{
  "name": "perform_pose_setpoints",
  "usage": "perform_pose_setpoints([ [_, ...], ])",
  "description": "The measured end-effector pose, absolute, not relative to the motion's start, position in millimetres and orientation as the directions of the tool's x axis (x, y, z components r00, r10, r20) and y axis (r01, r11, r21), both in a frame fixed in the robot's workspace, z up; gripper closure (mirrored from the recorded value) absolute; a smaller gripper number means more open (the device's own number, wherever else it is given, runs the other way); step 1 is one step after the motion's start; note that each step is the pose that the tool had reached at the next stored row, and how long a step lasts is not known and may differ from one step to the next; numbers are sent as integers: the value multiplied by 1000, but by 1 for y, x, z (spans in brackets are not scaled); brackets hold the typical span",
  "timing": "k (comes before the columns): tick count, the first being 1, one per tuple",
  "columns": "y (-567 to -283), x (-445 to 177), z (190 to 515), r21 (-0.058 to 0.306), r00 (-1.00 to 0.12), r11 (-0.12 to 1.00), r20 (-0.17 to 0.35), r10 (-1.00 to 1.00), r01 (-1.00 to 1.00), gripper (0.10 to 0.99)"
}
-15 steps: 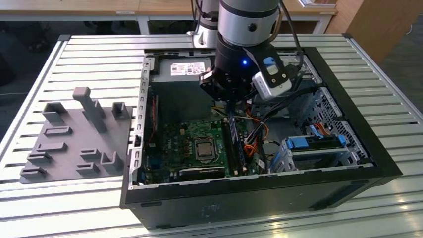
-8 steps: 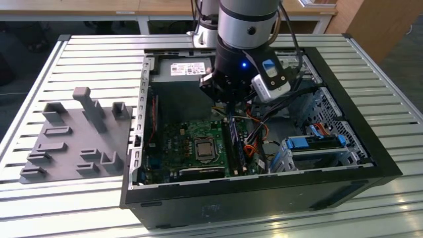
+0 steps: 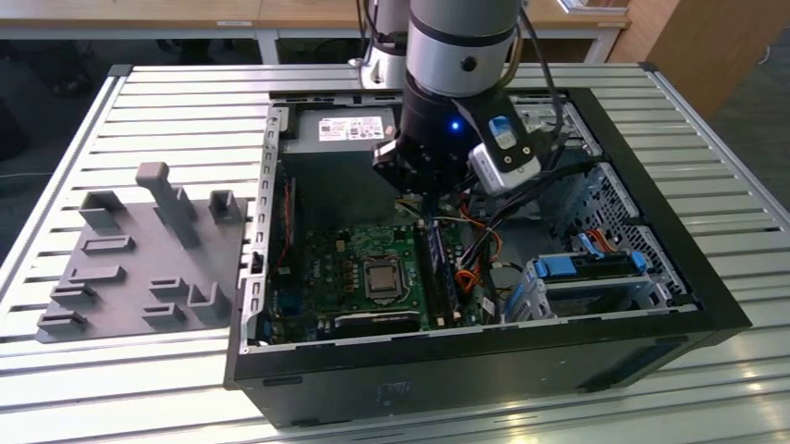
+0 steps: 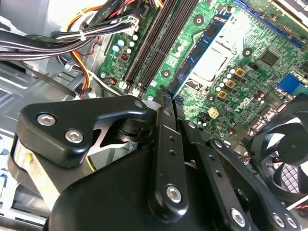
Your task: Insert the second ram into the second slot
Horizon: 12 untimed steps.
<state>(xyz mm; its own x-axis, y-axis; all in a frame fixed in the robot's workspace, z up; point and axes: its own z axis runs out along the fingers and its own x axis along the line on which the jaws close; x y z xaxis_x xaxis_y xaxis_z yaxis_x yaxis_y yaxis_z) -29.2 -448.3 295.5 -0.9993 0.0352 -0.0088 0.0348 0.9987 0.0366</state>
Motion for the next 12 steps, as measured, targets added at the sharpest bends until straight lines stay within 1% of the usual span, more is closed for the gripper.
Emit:
perform_pose_setpoints([
  [12,-449,-29,283,37,-999,999,-6,35,35,949],
])
